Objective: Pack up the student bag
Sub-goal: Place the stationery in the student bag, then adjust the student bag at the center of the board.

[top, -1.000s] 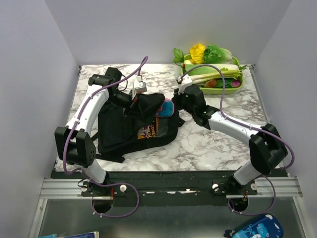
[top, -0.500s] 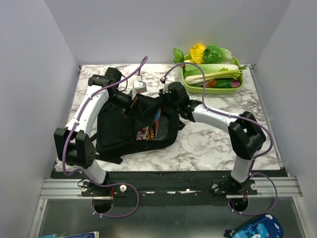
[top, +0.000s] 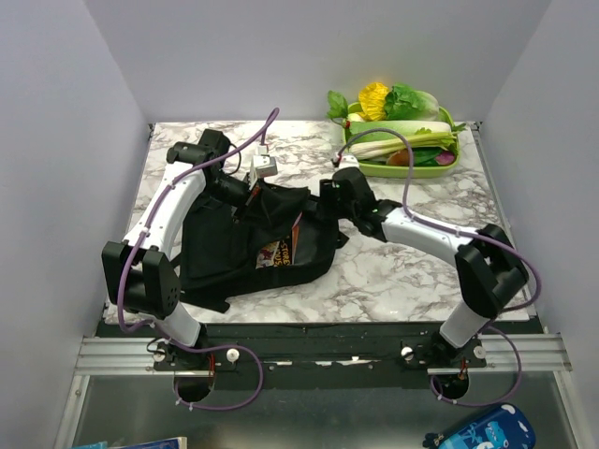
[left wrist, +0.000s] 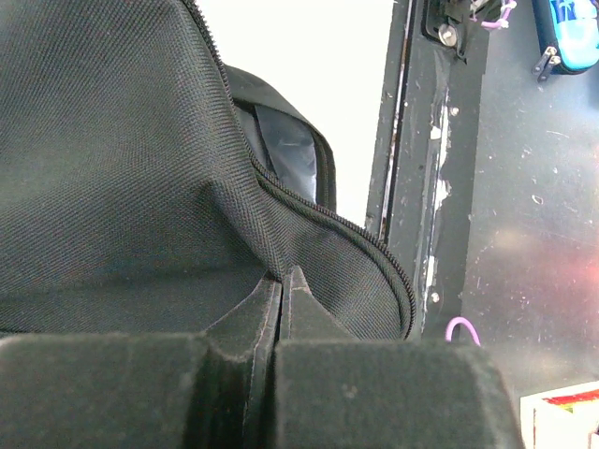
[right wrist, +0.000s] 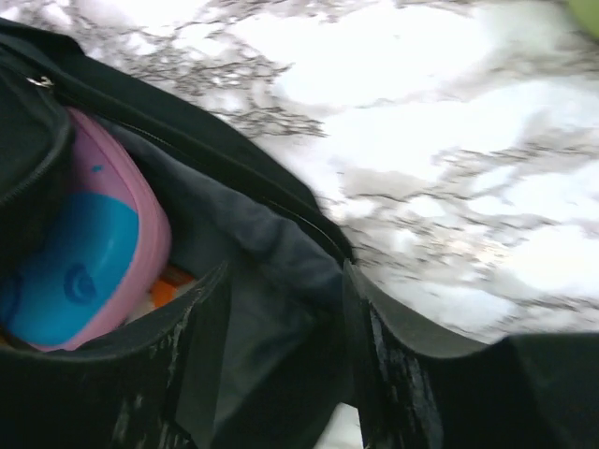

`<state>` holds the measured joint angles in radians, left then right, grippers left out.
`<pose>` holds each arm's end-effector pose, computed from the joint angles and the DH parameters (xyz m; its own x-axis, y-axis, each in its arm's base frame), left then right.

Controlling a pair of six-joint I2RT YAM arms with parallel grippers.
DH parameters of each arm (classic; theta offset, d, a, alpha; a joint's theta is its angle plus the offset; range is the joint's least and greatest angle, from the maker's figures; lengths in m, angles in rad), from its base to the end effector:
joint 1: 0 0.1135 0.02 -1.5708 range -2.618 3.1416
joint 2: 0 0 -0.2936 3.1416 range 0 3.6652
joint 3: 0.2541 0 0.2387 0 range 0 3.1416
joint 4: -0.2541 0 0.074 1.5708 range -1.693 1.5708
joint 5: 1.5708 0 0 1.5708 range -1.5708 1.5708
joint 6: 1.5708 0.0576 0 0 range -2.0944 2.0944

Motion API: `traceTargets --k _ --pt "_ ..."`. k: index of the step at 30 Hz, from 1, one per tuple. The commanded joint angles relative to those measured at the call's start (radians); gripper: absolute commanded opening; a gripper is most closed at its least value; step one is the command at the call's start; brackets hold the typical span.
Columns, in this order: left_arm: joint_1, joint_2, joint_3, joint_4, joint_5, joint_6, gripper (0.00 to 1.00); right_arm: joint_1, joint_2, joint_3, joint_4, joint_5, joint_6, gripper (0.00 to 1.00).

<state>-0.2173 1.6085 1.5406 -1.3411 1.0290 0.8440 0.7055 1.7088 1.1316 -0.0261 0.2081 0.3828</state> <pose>0.2651 -0.1091 0.3487 -0.4566 0.4955 -0.7390 0.8836 0.1558 -0.4415 0.3077 0.2465 0.2546 -0.5893 -0.0218 -0.8077 -0.3070 0.9307 0.1988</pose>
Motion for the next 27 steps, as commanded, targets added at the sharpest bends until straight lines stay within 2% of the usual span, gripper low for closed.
traceTargets --k 1,2,3,5,8,9,13,15,16,20,22,25,27 --pt "-0.010 -0.047 -0.005 -0.053 0.055 0.015 0.04 -0.018 -0.112 -0.076 0.017 0.102 -0.047 0.64" --pt "-0.010 -0.047 -0.008 -0.053 0.055 0.013 0.04 -0.018 -0.115 -0.081 0.003 0.102 -0.067 0.71" --pt "-0.010 -0.048 -0.010 -0.053 0.055 0.013 0.04 -0.018 -0.115 -0.076 -0.021 0.109 -0.079 0.74" --pt "-0.010 -0.047 -0.014 -0.052 0.057 0.012 0.04 -0.018 -0.107 -0.063 -0.098 0.096 -0.078 0.77" --pt "-0.010 -0.050 -0.031 -0.032 0.055 -0.005 0.07 -0.018 -0.141 -0.096 -0.106 -0.004 -0.061 0.77" --pt "-0.010 -0.050 -0.037 -0.018 0.057 -0.009 0.10 -0.014 -0.153 -0.111 -0.106 -0.039 -0.055 0.77" --pt "-0.017 -0.051 -0.066 0.017 0.053 -0.045 0.35 0.051 -0.285 -0.218 -0.071 -0.016 -0.071 0.78" --pt "-0.017 -0.062 -0.066 0.051 0.051 -0.077 0.41 0.099 -0.391 -0.254 -0.038 -0.003 -0.090 0.77" --pt "-0.017 -0.068 -0.068 0.069 0.046 -0.101 0.47 0.117 -0.429 -0.274 -0.029 0.007 -0.093 0.77" --pt "-0.017 -0.101 -0.077 0.132 0.037 -0.177 0.54 0.208 -0.558 -0.358 -0.004 0.045 -0.125 0.75" --pt "-0.017 -0.111 -0.077 0.134 0.023 -0.175 0.60 0.307 -0.598 -0.368 -0.012 0.124 -0.166 0.74" --pt "-0.016 -0.134 -0.097 0.109 0.005 -0.140 0.58 0.353 -0.594 -0.354 -0.099 0.201 -0.142 0.73" --pt "-0.011 -0.153 -0.120 0.111 -0.032 -0.128 0.56 0.351 -0.594 -0.372 -0.092 0.273 -0.142 0.74"
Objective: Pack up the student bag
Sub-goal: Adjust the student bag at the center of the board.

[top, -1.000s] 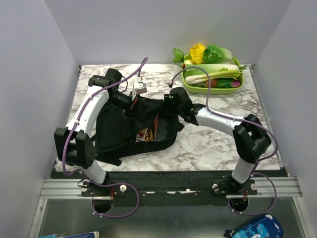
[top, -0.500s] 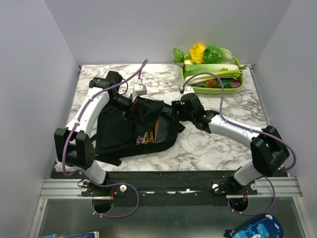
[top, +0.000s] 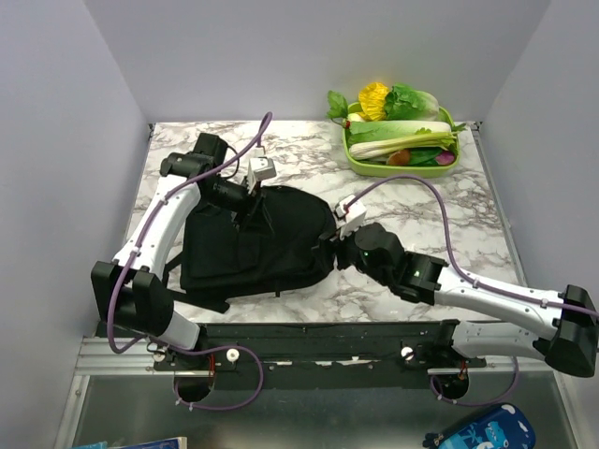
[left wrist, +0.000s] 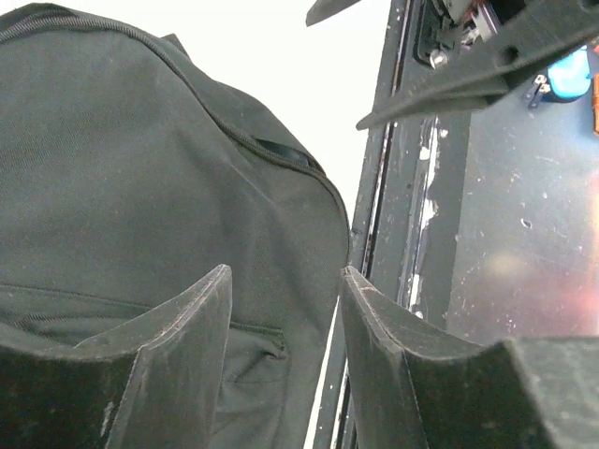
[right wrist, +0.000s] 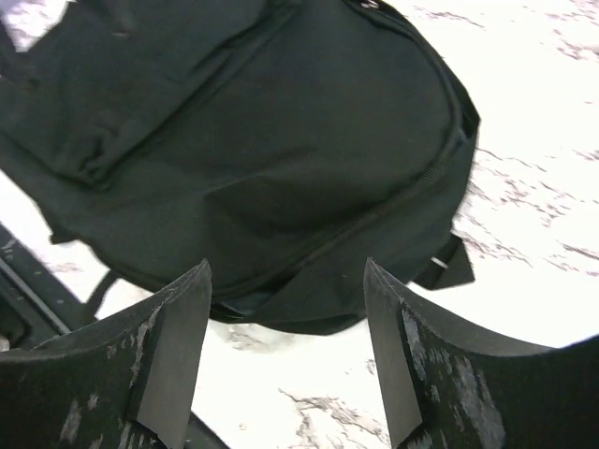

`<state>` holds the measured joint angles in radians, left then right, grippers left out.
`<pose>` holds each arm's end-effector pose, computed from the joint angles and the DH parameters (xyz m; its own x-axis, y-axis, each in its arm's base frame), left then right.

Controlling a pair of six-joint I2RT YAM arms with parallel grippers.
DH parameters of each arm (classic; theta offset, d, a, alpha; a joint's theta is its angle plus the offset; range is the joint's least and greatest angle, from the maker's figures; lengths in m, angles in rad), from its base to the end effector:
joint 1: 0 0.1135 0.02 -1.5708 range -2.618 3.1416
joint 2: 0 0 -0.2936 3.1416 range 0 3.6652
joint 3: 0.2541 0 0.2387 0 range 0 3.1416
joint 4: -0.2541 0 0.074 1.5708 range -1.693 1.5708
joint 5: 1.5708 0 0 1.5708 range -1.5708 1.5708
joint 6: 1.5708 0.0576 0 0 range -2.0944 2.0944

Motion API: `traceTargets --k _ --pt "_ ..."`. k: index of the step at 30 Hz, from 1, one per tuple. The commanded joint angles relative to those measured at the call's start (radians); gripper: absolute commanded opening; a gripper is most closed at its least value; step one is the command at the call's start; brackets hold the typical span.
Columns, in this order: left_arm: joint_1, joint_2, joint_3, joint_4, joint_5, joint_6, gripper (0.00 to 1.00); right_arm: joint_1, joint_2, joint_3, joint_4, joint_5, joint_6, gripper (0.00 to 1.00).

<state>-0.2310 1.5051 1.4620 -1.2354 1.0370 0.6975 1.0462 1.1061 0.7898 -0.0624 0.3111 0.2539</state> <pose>0.2455 -0.1087 0.3575 -0.4845 0.4497 -0.7504 0.8731 0.1953 -0.4468 0.1387 0.2044 0.3135 -0.3504 -0.1281 -0.9278 -0.6132 0.7802 0.1238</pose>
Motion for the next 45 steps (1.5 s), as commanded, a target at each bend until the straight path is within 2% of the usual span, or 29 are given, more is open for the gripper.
traceTargets --k 1,3,4,7,10,14,15,17,18,22,23,26,27,29,33,36,38,39,41,42,45 --pt "0.008 -0.058 -0.055 0.028 -0.060 0.001 0.56 0.009 0.030 -0.026 -0.036 0.187 -0.040 0.75" --pt "0.037 -0.087 -0.106 0.150 -0.113 -0.068 0.56 -0.018 0.084 0.018 -0.013 0.203 -0.111 0.79" --pt "0.048 -0.100 -0.124 0.210 -0.218 -0.186 0.55 -0.035 0.115 0.075 -0.008 0.204 -0.128 0.80" --pt "0.117 -0.134 -0.160 0.278 -0.328 -0.234 0.51 -0.135 0.228 0.188 0.019 0.133 -0.182 0.82" --pt "0.177 -0.144 -0.160 0.190 -0.359 -0.178 0.51 -0.267 0.352 0.273 0.038 -0.018 -0.185 0.83" --pt "0.185 -0.135 -0.205 0.033 -0.435 0.017 0.54 -0.408 0.521 0.414 0.023 -0.277 -0.119 0.85" --pt "0.185 -0.117 -0.248 0.030 -0.460 0.025 0.54 -0.437 0.552 0.423 0.022 -0.385 -0.098 0.85" --pt "0.185 -0.089 -0.296 0.066 -0.530 0.022 0.53 -0.451 0.607 0.430 0.022 -0.475 -0.078 0.84" --pt "0.185 -0.054 -0.331 0.100 -0.590 0.014 0.52 -0.454 0.616 0.418 0.024 -0.509 -0.062 0.81" --pt "0.180 0.038 -0.367 0.181 -0.673 -0.033 0.49 -0.454 0.614 0.297 0.053 -0.602 -0.019 0.73" --pt "0.179 0.055 -0.362 0.194 -0.683 -0.044 0.48 -0.453 0.597 0.267 0.111 -0.618 -0.012 0.70" --pt "0.151 0.113 -0.344 0.264 -0.732 -0.091 0.45 -0.453 0.546 0.128 0.163 -0.656 0.031 0.55" --pt "0.133 0.141 -0.327 0.298 -0.742 -0.104 0.45 -0.453 0.525 0.090 0.180 -0.649 0.060 0.42" --pt "0.115 0.165 -0.304 0.335 -0.753 -0.145 0.42 -0.443 0.467 -0.054 0.238 -0.632 0.083 0.35" --pt "0.041 0.278 -0.176 0.399 -0.773 -0.210 0.40 -0.364 0.289 -0.208 0.236 -0.551 0.107 0.17" --pt "-0.034 0.370 -0.029 0.415 -0.776 -0.240 0.40 -0.260 0.221 -0.250 0.216 -0.512 0.117 0.12" --pt "-0.082 0.421 0.071 0.401 -0.773 -0.251 0.40 -0.201 0.178 -0.251 0.210 -0.491 0.120 0.13" --pt "-0.093 0.478 0.184 0.371 -0.770 -0.257 0.39 -0.152 0.167 -0.245 0.213 -0.498 0.114 0.15" --pt "-0.109 0.527 0.297 0.337 -0.764 -0.265 0.39 -0.111 0.149 -0.225 0.187 -0.520 0.105 0.22" --pt "-0.116 0.564 0.402 0.305 -0.756 -0.270 0.39 -0.094 0.146 -0.212 0.167 -0.523 0.097 0.35" --pt "-0.116 0.593 0.541 0.265 -0.744 -0.274 0.38 -0.091 0.068 -0.179 0.113 -0.508 0.087 0.57"
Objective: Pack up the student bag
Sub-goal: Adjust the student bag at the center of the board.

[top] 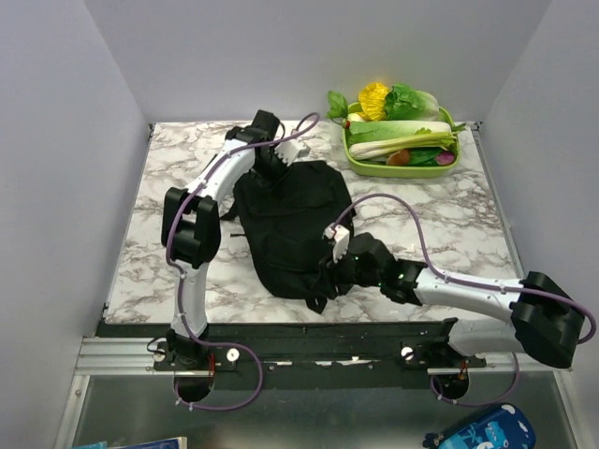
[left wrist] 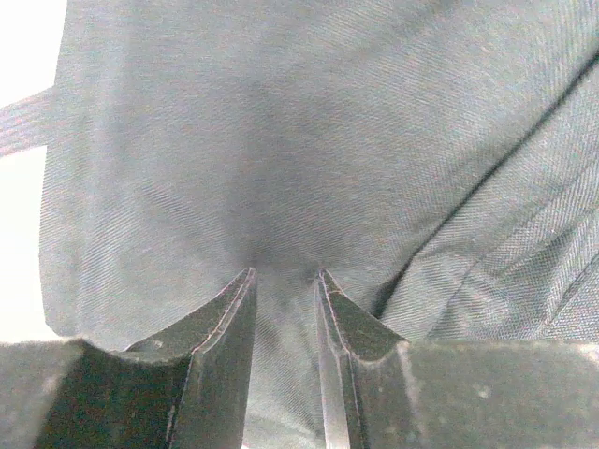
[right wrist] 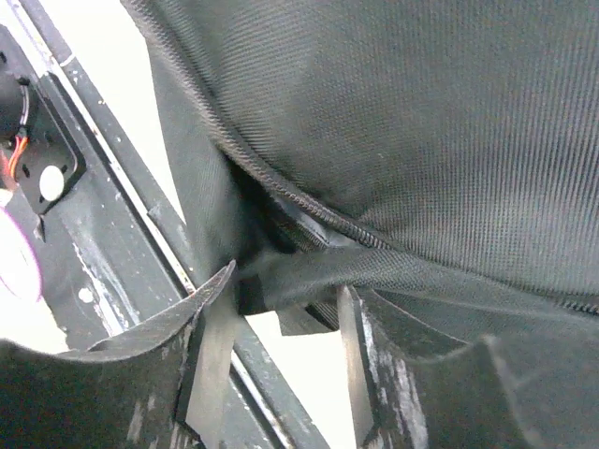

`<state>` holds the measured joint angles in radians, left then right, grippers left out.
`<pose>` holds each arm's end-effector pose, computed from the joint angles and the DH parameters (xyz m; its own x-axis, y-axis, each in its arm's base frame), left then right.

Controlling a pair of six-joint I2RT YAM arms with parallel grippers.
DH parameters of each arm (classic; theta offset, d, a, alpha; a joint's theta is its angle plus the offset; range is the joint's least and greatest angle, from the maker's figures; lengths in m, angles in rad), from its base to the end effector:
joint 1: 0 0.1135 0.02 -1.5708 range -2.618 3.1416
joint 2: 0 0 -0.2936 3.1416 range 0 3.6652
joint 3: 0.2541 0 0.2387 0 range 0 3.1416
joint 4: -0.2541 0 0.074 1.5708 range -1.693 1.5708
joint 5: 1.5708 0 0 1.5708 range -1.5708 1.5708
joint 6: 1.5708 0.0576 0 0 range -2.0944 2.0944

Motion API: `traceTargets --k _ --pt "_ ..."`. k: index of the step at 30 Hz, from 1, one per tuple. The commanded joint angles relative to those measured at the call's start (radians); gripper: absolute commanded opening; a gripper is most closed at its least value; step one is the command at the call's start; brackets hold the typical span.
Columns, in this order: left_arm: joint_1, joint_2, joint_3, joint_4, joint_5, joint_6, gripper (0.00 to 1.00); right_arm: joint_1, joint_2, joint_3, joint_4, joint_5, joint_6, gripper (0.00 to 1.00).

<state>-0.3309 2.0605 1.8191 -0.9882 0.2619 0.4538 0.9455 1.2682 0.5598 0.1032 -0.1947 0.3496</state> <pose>0.4114 -0.1571 0.2535 -0.6275 0.6633 -0.4077 0.7464 0.6615 -0.0726 0.1398 0.2127 0.2148 -0.6172 -0.2808 -0.7349 -0.7208 0.5763 0.3851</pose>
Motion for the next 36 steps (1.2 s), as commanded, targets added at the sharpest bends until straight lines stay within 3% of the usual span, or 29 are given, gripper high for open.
traceTargets --k 1,5,9,12,15,20,24,29,36 --pt "-0.016 0.035 0.199 0.008 0.042 -0.021 0.38 0.009 -0.122 0.060 -0.068 0.059 -0.012 0.61" --pt "-0.016 -0.035 0.181 -0.059 0.095 0.012 0.38 -0.016 -0.230 0.116 -0.189 0.253 -0.061 0.75" --pt "-0.017 -0.216 -0.001 -0.066 0.187 0.037 0.39 -0.158 -0.256 0.134 -0.203 0.360 -0.078 0.80" --pt "-0.049 -0.281 -0.067 -0.114 0.269 0.068 0.39 -0.320 -0.201 0.146 -0.188 0.311 -0.061 0.80" --pt "-0.115 -0.316 -0.147 -0.086 0.284 0.072 0.39 -0.398 -0.112 0.172 -0.169 0.298 -0.061 0.80" --pt "-0.194 -0.284 -0.193 0.032 0.234 -0.003 0.40 -0.419 -0.015 0.177 -0.113 0.245 -0.020 0.76" --pt "-0.198 -0.188 -0.108 0.114 0.208 -0.038 0.40 -0.419 0.029 0.158 -0.040 0.245 -0.001 0.75" --pt "-0.206 -0.096 -0.033 0.089 0.228 -0.034 0.40 -0.419 0.068 0.152 0.062 0.178 -0.021 0.74" --pt "-0.204 -0.073 -0.150 0.143 0.105 -0.003 0.38 -0.421 0.175 0.212 0.055 0.155 -0.067 0.54"
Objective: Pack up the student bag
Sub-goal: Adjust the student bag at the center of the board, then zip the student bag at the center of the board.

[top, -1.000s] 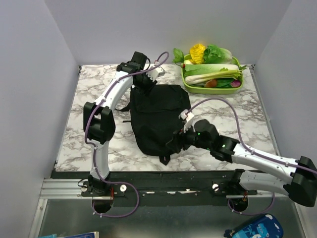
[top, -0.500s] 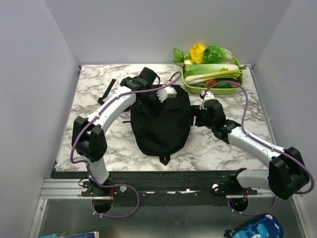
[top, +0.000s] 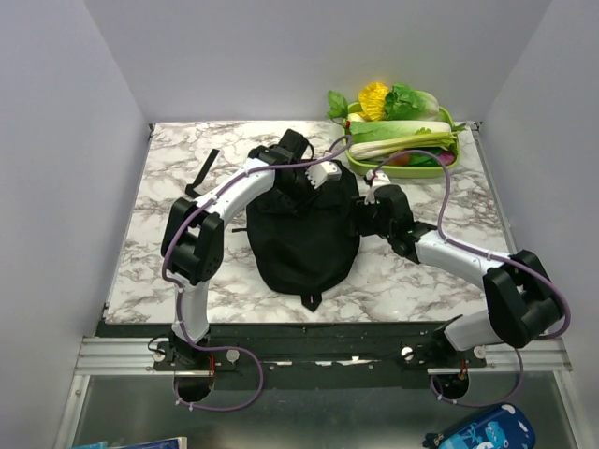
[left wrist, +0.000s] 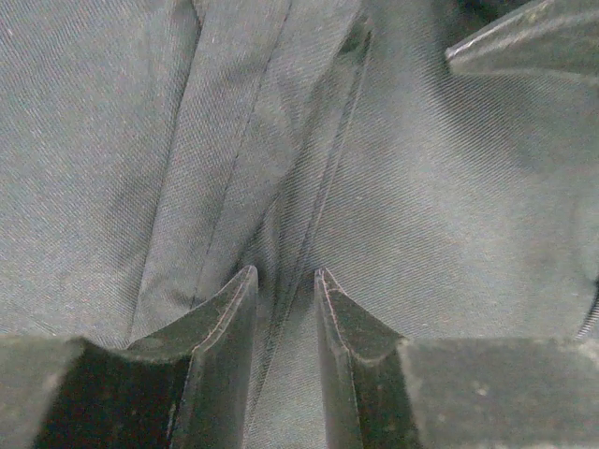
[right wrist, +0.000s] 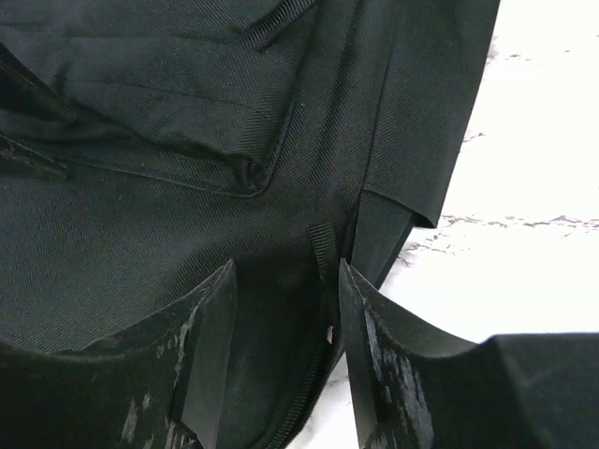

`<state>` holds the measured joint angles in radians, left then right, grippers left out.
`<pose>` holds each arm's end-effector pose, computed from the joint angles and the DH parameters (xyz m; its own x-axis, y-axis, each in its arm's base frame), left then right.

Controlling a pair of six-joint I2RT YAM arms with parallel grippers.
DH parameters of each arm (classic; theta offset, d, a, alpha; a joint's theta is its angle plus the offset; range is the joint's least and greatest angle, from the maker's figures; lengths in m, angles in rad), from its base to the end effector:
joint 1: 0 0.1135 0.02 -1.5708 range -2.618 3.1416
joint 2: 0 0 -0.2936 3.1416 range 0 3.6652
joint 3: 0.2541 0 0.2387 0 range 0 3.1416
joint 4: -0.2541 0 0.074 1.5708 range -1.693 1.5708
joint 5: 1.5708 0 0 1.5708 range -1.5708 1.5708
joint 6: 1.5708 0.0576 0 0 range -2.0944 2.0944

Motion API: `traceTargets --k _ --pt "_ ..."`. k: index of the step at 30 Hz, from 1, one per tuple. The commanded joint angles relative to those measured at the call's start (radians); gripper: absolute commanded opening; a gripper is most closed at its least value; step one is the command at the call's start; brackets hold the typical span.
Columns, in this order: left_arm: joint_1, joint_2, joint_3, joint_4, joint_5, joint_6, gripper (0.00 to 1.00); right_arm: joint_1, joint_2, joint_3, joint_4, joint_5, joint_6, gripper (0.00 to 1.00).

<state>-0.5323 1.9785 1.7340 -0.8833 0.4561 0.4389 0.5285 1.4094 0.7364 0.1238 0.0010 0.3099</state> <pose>0.3568 -0.2396 0.2717 -0.4419 0.7031 -0.5571 0.8905 0.4186 -0.1781 0.2618 0.1528 0.2375 -0.5829 0.0128 -0.8125 -0.3420 0.9031 0.2596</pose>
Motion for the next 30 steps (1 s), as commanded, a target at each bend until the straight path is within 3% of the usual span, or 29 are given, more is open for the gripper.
traceTargets --k 1,12,14,24,30 --pt "-0.003 0.008 -0.076 0.046 -0.103 0.006 0.38 -0.001 0.036 0.029 0.037 -0.041 -0.025 0.51" --pt "0.011 0.031 -0.057 0.038 -0.111 -0.016 0.35 -0.002 -0.013 0.008 0.050 0.045 -0.042 0.05" --pt "0.011 0.034 -0.054 0.033 -0.108 -0.017 0.35 -0.002 -0.013 0.012 0.036 0.069 -0.049 0.01" --pt "0.009 0.011 -0.034 0.018 -0.065 -0.035 0.34 -0.002 -0.161 -0.091 0.120 0.117 -0.029 0.01" --pt "-0.012 0.035 0.191 -0.052 0.042 -0.040 0.35 -0.002 -0.205 -0.132 0.111 0.087 0.008 0.01"
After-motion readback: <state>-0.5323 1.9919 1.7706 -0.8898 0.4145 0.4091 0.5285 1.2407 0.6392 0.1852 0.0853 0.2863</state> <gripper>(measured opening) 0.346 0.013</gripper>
